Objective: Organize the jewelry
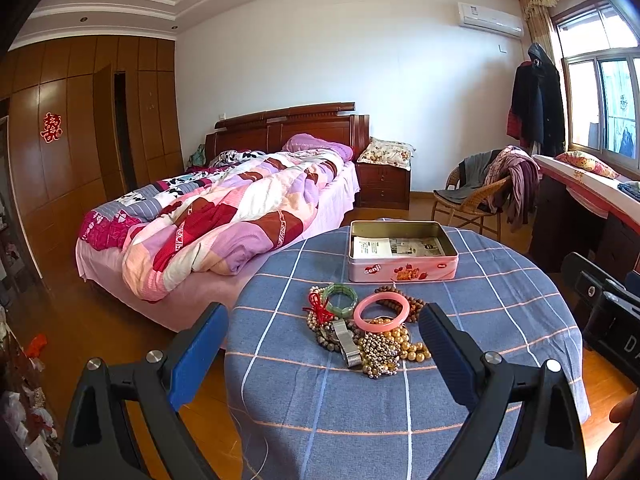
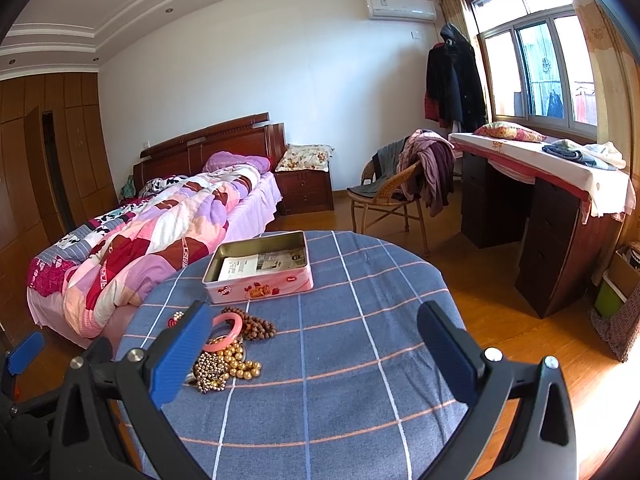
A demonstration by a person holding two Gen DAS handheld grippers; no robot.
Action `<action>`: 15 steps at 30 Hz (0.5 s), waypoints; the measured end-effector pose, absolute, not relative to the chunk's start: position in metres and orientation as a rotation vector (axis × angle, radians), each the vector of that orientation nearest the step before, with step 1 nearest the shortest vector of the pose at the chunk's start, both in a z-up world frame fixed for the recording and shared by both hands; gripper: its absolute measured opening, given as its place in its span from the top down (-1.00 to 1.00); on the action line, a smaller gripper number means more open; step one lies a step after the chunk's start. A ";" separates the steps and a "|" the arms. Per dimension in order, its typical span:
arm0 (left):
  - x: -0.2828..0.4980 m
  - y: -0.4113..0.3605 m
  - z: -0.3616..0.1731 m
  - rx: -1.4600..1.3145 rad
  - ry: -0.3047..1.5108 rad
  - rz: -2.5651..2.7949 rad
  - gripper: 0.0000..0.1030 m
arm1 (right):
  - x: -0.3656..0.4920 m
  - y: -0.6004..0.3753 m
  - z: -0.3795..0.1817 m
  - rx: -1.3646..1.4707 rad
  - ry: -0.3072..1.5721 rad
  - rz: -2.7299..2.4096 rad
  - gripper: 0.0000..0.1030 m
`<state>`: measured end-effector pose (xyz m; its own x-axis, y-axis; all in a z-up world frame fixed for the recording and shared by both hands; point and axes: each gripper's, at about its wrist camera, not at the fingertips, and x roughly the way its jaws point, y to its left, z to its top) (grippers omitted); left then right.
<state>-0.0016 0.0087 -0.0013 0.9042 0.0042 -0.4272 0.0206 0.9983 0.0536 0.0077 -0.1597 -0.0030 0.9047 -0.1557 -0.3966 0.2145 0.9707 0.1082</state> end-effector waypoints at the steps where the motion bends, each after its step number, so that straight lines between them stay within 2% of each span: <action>1: -0.002 0.009 -0.001 0.057 0.441 -0.010 -0.86 | 0.008 -0.159 -0.003 0.151 0.396 -0.191 -1.00; 15: -0.004 0.007 -0.001 0.057 0.443 -0.002 -0.86 | 0.003 -0.164 -0.004 0.158 0.392 -0.186 -1.00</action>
